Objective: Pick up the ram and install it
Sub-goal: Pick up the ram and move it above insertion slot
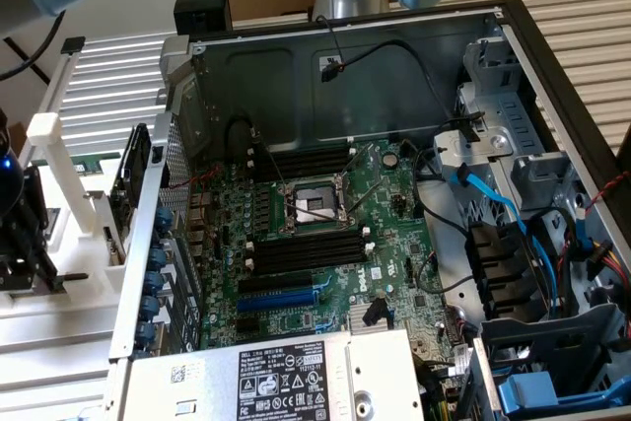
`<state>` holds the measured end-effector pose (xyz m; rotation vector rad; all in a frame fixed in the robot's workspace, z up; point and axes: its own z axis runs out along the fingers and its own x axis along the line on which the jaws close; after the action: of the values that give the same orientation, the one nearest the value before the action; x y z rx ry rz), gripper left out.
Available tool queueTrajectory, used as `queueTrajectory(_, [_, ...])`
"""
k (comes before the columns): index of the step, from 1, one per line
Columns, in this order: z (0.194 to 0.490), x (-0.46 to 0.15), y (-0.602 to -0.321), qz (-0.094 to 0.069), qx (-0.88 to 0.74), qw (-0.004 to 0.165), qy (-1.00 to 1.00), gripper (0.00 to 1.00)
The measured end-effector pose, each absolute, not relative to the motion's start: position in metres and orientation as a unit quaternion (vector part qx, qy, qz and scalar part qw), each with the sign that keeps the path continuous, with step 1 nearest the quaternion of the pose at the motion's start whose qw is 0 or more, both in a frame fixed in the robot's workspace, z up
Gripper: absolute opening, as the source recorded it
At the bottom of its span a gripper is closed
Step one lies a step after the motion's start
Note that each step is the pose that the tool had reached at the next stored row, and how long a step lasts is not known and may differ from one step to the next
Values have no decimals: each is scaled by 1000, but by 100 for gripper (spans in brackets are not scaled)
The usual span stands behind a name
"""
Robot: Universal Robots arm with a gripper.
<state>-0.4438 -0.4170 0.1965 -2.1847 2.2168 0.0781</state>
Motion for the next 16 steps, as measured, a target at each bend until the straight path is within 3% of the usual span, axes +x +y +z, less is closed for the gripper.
queueTrajectory(2, [196,-444,-417,26,-702,13,712,22])
queueTrajectory(3, [197,-444,-417,27,-702,11,712,13])
queueTrajectory(11, [198,-444,-417,27,-702,10,712,13])
queueTrajectory(16, [218,-446,-415,25,-702,12,712,13])
